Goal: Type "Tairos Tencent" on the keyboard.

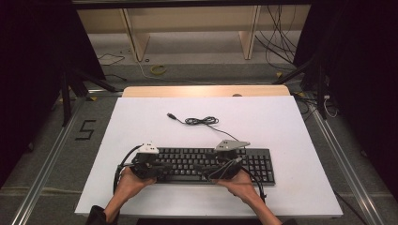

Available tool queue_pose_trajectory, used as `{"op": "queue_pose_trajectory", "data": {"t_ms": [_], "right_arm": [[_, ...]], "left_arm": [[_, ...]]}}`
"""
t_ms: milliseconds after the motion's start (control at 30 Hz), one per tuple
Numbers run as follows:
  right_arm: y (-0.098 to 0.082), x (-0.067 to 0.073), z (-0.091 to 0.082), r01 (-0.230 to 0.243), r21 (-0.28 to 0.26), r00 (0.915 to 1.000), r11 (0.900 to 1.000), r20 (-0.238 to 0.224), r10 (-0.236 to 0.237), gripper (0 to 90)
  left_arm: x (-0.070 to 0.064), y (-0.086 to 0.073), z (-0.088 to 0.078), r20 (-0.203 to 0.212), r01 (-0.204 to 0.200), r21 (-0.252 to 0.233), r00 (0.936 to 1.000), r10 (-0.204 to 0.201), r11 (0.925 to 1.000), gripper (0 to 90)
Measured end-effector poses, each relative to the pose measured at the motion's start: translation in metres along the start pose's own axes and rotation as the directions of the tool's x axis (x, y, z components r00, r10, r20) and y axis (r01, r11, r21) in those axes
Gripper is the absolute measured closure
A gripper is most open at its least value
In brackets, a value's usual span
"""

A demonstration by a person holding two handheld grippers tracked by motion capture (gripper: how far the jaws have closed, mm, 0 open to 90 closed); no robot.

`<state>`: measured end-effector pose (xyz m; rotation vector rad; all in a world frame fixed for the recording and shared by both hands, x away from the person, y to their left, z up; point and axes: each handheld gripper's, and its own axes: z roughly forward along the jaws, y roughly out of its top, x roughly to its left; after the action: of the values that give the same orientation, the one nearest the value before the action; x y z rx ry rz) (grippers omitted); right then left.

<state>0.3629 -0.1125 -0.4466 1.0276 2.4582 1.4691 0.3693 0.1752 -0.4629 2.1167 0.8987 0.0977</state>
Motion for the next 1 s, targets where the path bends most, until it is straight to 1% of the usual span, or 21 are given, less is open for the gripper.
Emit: {"op": "queue_pose_trajectory", "data": {"t_ms": [67, 233, 367, 500, 567, 767, 933, 1000], "right_arm": [[0.000, 0.000, 0.000, 0.000, 0.002, 1.0000, 1.000, 0.000, 0.000, 35.7], [0.000, -0.001, 0.000, 0.002, 0.001, 1.0000, 1.000, 0.001, -0.002, 35.7], [0.000, 0.000, 0.001, 0.001, 0.004, 1.0000, 1.000, -0.001, -0.001, 35.6], [0.000, 0.000, 0.001, 0.000, 0.004, 1.0000, 1.000, -0.003, 0.000, 35.6], [0.000, 0.000, 0.001, -0.001, 0.005, 1.0000, 1.000, -0.002, 0.001, 35.6], [-0.001, 0.000, 0.002, -0.001, 0.008, 1.0000, 1.000, -0.004, 0.001, 35.6], [-0.001, 0.000, 0.002, -0.001, 0.007, 1.0000, 1.000, -0.005, 0.001, 35.6], [-0.001, 0.000, 0.002, -0.001, 0.006, 1.0000, 1.000, -0.006, 0.001, 35.6]], "left_arm": [[0.001, 0.000, -0.001, 0.000, -0.005, -0.002, 1.0000, 0.005, 1.0000, 82.5], [0.003, 0.001, -0.003, 0.005, 0.012, -0.007, 0.9999, -0.012, 0.9999, 77.4], [0.005, 0.002, -0.004, 0.008, 0.023, -0.011, 0.9997, -0.023, 0.9997, 69.2], [0.007, 0.003, -0.007, 0.004, 0.045, -0.029, 0.9990, -0.045, 0.9985, 61.3], [0.008, 0.003, -0.008, -0.002, 0.054, -0.032, 0.9986, -0.054, 0.9980, 58.3], [0.011, 0.004, -0.009, -0.024, 0.061, -0.044, 0.9978, -0.062, 0.9972, 49.8], [0.013, 0.005, -0.011, -0.042, 0.080, -0.059, 0.9957, -0.082, 0.9951, 41.8], [0.014, 0.005, -0.011, -0.047, 0.082, -0.060, 0.9953, -0.084, 0.9949, 40.2]]}}
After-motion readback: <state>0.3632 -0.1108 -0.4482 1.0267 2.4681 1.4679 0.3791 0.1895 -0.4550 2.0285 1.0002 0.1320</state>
